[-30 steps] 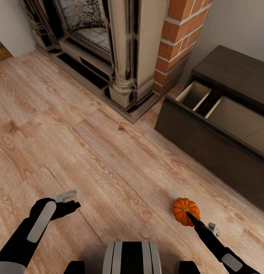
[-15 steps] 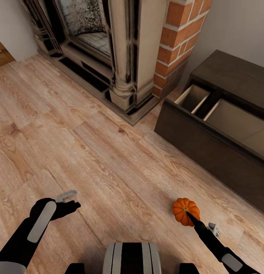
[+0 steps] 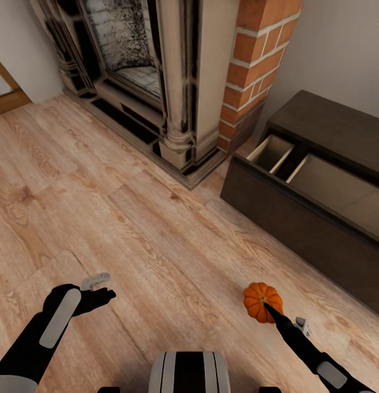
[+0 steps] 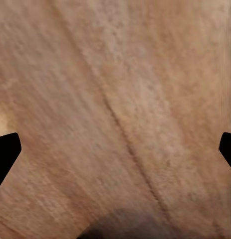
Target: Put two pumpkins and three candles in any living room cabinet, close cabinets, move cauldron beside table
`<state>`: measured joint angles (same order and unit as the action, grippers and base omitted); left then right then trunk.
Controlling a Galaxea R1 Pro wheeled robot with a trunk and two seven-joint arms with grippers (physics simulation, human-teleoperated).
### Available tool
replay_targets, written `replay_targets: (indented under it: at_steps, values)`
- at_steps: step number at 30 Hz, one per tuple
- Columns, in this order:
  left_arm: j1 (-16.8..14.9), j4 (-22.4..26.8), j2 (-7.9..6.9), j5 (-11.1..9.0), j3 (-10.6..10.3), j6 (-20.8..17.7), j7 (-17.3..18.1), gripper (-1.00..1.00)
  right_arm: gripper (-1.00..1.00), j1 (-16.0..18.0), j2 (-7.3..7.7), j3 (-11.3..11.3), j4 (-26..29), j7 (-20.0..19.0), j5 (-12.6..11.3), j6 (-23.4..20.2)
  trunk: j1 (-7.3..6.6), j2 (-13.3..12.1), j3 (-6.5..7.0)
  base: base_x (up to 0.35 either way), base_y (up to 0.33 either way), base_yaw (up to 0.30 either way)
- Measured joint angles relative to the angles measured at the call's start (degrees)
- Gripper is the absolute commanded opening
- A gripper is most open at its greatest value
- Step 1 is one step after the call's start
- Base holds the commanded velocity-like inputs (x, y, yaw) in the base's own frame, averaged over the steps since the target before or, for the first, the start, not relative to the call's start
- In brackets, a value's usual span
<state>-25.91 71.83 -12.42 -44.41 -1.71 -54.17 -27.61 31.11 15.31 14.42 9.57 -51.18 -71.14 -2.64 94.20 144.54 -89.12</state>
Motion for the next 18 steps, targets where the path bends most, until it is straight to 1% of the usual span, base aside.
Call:
replay_targets:
  at_steps: [3, 5, 6, 8, 10, 16, 18]
  values:
    - [0.00, 0.00, 0.00, 0.00, 0.03, 0.00, 0.00, 1.00, -1.00, 0.00, 0.05, -0.08, 0.06, -4.38, 0.86, -0.41, -0.08, -0.04, 0.67, 0.000, 0.000, 0.000]
    - [0.00, 0.00, 0.00, 0.00, 0.01, 0.00, -0.04, 1.00, -1.00, -0.01, 0.09, -0.07, 0.05, -6.19, 1.55, -0.74, -0.13, -0.07, 1.11, 0.000, 0.000, 0.000]
    - [0.00, 0.00, 0.00, 0.00, 0.00, 0.00, -0.06, 1.00, -1.00, 0.00, 0.11, -0.10, 0.05, -6.80, 2.36, -1.26, -0.15, -0.08, 1.33, 0.000, 0.000, 0.000]
    - [0.00, 0.00, 0.00, 0.00, -0.01, 0.00, -0.06, 1.00, -1.00, -0.01, 0.09, 0.17, 0.03, -7.37, 3.74, -2.02, -0.20, -0.11, 1.77, 0.000, 0.000, 0.000]
    - [0.00, 0.01, 0.00, 0.00, -0.01, 0.00, -0.08, 1.00, -1.00, -0.01, 0.06, -0.08, 0.03, -7.82, 4.47, -2.32, -0.26, -0.13, 2.21, 0.000, 0.000, 0.000]
    - [0.00, 0.01, 0.00, -0.07, 0.25, -0.03, -0.09, 1.00, -1.00, -0.01, 0.07, -0.01, 0.02, -7.83, 5.13, -2.71, -0.41, -0.22, 3.54, 0.000, 0.000, 0.000]
    - [0.00, 0.01, 0.00, -0.08, 0.40, -0.06, -0.09, 1.00, -1.00, -0.01, 0.04, -0.08, 0.02, -7.66, 5.76, -2.88, -0.46, -0.24, 3.99, 0.000, 0.000, 0.000]
